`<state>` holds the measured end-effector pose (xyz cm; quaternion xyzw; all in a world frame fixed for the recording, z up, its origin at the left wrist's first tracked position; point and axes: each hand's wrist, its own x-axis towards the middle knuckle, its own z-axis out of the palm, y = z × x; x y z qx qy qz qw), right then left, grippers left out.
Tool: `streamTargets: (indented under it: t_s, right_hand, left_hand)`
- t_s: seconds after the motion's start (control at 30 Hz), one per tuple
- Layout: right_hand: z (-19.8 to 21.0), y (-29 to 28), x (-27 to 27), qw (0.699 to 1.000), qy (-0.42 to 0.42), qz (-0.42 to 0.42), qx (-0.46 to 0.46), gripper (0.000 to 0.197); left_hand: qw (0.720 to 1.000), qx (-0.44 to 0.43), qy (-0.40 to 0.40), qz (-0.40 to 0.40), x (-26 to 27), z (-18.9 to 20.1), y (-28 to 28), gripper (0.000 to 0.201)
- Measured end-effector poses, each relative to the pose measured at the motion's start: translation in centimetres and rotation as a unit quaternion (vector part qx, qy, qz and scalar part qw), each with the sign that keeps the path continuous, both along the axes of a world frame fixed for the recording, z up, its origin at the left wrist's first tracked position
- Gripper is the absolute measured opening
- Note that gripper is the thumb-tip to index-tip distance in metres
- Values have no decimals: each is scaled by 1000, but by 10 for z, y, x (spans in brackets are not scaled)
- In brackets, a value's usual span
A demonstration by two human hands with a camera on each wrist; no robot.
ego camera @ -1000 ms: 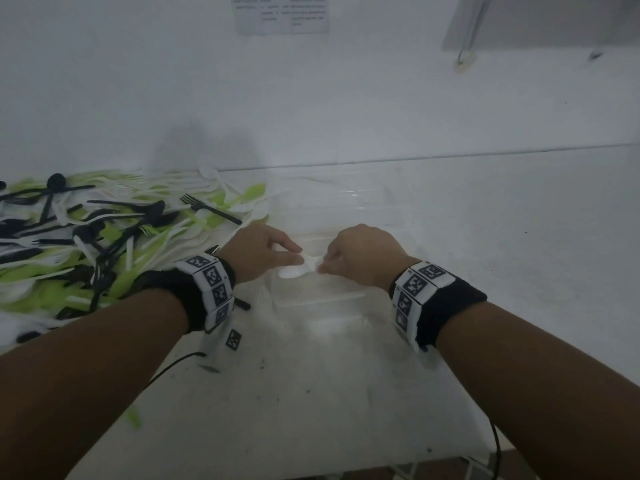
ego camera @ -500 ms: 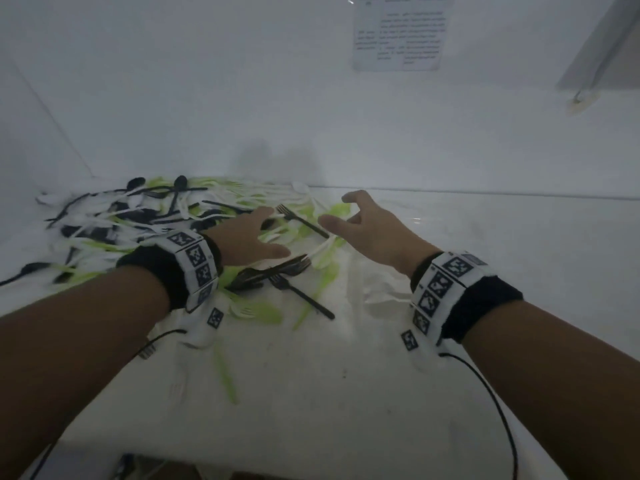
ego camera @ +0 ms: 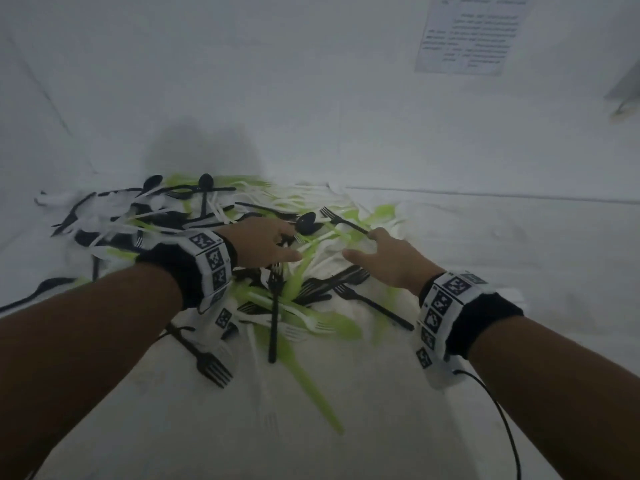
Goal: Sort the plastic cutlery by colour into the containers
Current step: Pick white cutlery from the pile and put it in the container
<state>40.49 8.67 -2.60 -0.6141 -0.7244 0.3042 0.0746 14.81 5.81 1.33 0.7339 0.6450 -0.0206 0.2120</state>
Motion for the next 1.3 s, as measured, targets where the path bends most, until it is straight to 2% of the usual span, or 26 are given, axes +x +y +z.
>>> streamTargets:
  t_s: [0.17, 0.23, 0.3, 0.43, 0.57, 0.63, 0.7, 0.8, 0.93, 1.1, 1.3]
  right_hand:
    - [-25, -16, -4, 991, -91, -81, 53, 65]
    - [-31, -24, -5, 986, -133, -85, 46, 50]
    - [-35, -32, -9, 988, -135, -78, 17, 35]
    - [-38, -36, -10, 990, -104, -90, 30, 52]
    - [-38, -22, -2, 990, -63, -99, 83, 34]
    - [-36, -12, 5, 987, -44, -112, 107, 33]
    - [-35, -3, 12, 988, -65, -93, 104, 43]
    - [-35, 7, 13, 989, -130, -20, 65, 59]
    - [-39, 10, 11, 984, -149, 49, 82, 50]
    - [-45, 14, 14, 981, -142, 73, 107, 41]
    - [-47, 10, 15, 986, -99, 65, 119, 31]
  left_hand:
    - [996, 21, -46, -71, -7, -22, 16, 52]
    - [993, 32, -57, -101, -5, -31, 20, 45]
    - [988, 35, -70, -131, -1, -40, 24, 39]
    - [982, 27, -77, -170, 11, -51, 36, 35]
    - [980, 56, -91, -169, 24, -54, 51, 28]
    - [978, 77, -91, -169, 31, -52, 59, 24]
    - [976, 98, -81, -175, 38, -51, 68, 22]
    - [974, 120, -52, -183, 55, -50, 80, 18]
    - [979, 104, -43, -173, 84, -58, 100, 25]
    - [986, 61, -47, -146, 122, -65, 117, 36]
    - [990, -3, -116, -86, 135, -75, 130, 9]
